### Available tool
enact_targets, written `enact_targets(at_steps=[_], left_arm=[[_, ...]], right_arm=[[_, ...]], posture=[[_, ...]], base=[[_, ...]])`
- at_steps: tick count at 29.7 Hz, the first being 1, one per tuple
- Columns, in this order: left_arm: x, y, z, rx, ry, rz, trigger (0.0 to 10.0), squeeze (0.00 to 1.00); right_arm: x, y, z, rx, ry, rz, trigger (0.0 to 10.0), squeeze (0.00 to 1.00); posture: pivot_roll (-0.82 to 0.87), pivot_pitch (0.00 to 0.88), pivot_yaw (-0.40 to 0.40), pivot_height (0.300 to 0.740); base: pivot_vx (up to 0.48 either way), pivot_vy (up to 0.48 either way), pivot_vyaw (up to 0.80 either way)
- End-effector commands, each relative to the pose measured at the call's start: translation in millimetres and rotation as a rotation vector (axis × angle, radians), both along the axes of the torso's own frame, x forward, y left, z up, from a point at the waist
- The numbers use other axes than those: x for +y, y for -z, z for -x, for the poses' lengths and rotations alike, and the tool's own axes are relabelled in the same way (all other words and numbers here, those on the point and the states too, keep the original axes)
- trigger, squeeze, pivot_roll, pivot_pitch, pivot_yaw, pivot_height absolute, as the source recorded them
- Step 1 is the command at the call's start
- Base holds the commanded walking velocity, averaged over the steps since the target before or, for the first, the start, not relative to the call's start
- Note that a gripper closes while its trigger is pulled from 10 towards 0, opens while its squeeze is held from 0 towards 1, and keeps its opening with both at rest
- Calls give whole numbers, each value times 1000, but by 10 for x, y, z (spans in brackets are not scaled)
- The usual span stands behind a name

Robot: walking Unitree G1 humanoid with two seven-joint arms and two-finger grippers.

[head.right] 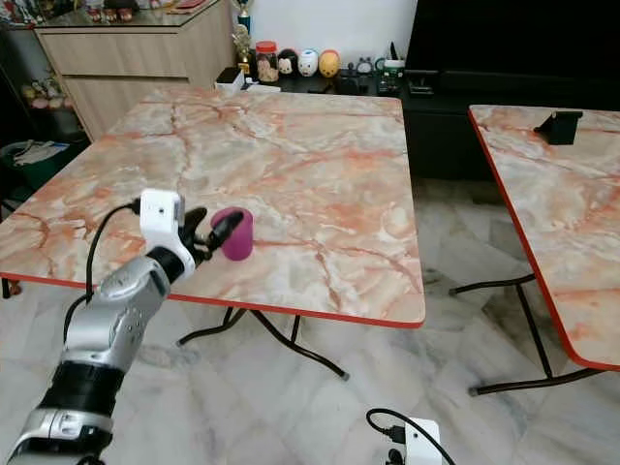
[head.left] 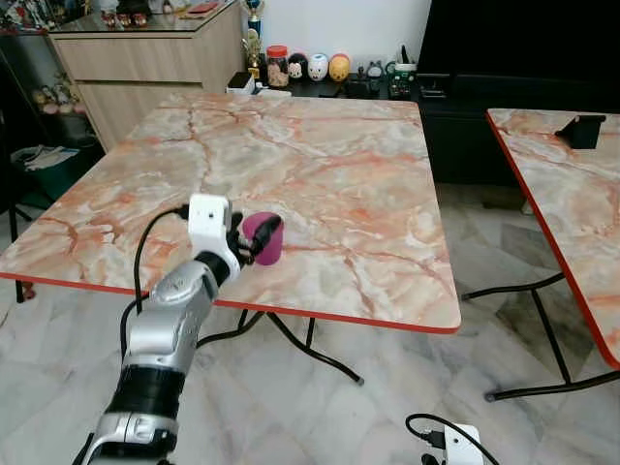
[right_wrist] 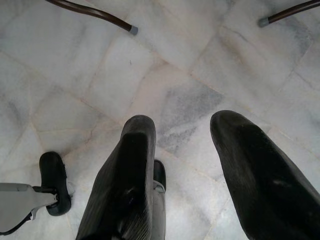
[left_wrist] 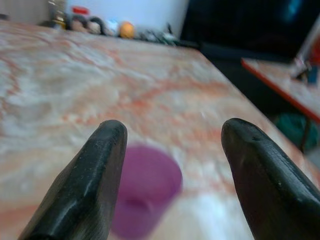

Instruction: Setting the table

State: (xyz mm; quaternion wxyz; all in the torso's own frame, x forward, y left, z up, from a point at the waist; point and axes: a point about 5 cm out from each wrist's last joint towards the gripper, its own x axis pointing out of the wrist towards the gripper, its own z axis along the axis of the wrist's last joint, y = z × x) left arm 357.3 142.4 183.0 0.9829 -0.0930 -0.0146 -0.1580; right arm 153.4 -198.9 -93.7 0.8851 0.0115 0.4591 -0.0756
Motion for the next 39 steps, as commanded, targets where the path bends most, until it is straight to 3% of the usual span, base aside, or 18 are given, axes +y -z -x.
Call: enact_targets(at_steps=[1,2,5,9,11,12,23,29,39], left_arm=[[-36,-50,-77,11,-14,45,10000,859],[-77,-43,-87,20,7,28,10000,1000],[-151,-5,-122,55,18,-22,10000,1000],[-185,-65,-236,82,-30,44,10000,1000],[-184,-85,-296,102,-51,14,10000,1000],[-175,-82,-314,114,-61,-8,10000,0],[15,7,-415,234,-169,-176,10000,0],[81,154,-397,328,-171,-197,10000,0],[23,184,-396,363,-123,-216,10000,0]], right_arm=[[26,7,2,7,-3,-5,10000,0],[29,7,3,8,-3,-5,10000,0],[34,9,5,10,-4,-5,10000,0],[44,12,7,12,-4,-8,10000,0],[53,14,7,14,-4,-10,10000,0],[54,14,7,15,-4,-10,10000,0],[70,28,39,21,-5,-13,10000,0],[77,29,43,19,-10,-16,10000,0],[70,14,3,14,-8,-16,10000,0]], posture=[[52,0,13,740],[51,0,14,740],[53,0,15,740],[48,0,17,740],[47,0,20,740],[47,0,21,740],[48,0,24,740],[53,0,21,740],[56,0,18,740]], base=[[0,0,0],[0,0,0],[0,0,0],[0,0,0],[0,0,0],[0,0,0],[0,0,0],[0,0,0],[0,0,0]])
